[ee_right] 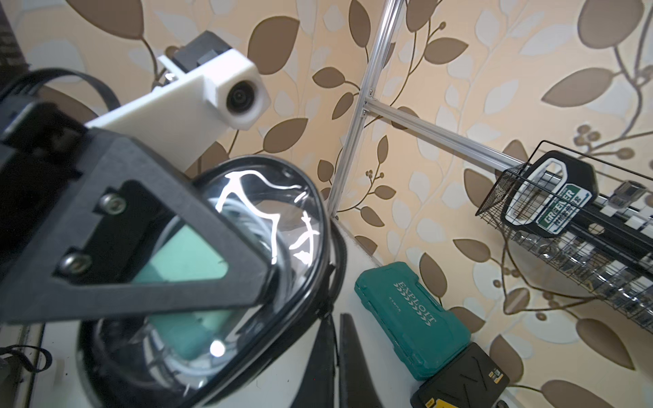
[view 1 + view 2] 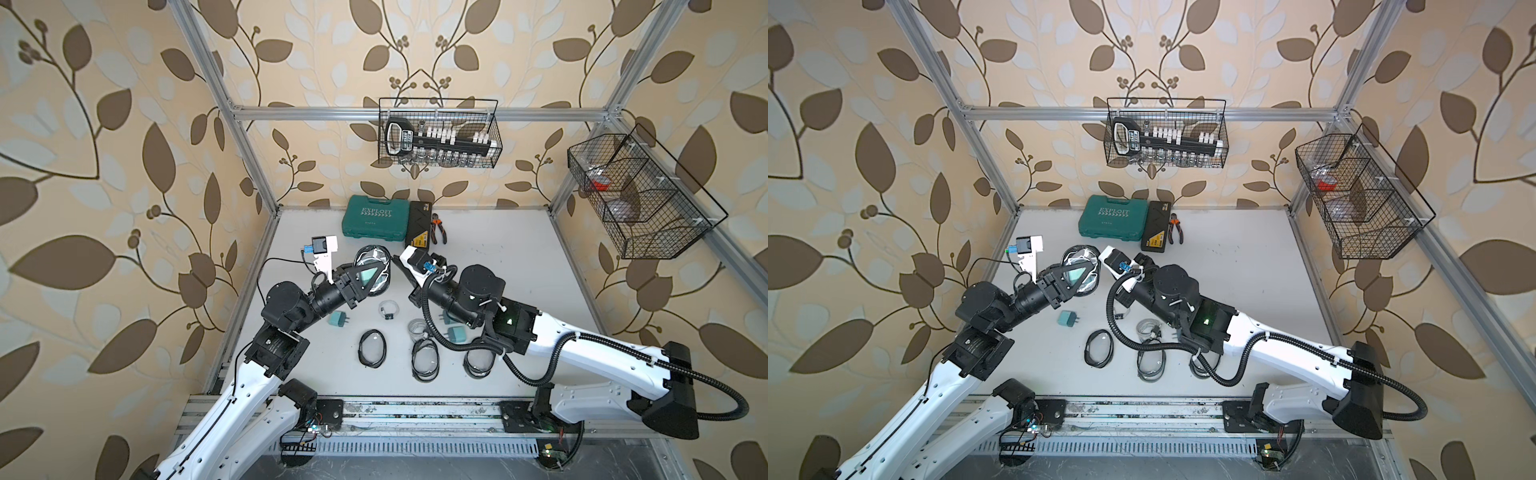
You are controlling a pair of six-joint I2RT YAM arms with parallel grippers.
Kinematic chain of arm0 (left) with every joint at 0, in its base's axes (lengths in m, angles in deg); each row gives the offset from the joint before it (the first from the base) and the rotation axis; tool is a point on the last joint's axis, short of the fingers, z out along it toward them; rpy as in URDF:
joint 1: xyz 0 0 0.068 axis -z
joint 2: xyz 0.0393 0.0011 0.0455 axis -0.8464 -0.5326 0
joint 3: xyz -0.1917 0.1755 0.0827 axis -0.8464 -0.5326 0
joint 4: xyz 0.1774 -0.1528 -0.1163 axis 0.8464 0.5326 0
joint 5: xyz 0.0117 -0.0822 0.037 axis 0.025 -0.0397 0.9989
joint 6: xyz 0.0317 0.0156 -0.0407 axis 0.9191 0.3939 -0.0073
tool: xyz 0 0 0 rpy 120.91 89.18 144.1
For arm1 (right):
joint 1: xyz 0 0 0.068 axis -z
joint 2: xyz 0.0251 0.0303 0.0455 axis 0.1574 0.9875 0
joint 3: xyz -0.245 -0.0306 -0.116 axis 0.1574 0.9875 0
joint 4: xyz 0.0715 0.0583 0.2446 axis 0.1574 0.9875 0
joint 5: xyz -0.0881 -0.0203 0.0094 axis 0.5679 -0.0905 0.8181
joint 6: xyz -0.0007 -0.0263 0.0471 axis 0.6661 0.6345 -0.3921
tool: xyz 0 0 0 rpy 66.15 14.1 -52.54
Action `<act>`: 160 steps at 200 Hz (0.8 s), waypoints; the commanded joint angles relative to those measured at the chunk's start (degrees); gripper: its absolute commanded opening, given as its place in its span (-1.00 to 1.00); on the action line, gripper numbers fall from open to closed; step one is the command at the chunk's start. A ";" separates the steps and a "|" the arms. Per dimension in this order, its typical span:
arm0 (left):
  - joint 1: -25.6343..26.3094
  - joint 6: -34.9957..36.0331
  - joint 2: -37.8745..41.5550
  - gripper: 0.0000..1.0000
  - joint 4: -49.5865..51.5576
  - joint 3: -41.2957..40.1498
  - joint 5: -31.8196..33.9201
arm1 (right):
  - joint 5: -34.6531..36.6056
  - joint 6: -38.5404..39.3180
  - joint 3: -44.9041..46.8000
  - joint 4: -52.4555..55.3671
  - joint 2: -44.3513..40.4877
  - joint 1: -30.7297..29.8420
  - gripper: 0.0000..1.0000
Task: Pack away charging kits
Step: Zip the zipper on the storage bag.
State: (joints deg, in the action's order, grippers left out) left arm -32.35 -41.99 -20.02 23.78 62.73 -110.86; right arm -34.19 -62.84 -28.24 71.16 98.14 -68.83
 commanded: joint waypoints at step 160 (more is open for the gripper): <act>10.79 19.29 -13.56 -0.99 23.12 11.91 -2.42 | -7.65 12.99 -11.26 0.99 1.76 4.40 -1.00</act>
State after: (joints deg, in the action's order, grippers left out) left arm -24.32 -25.51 -32.67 37.11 74.25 -110.51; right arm -41.34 -46.09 -41.93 86.90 102.51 -63.47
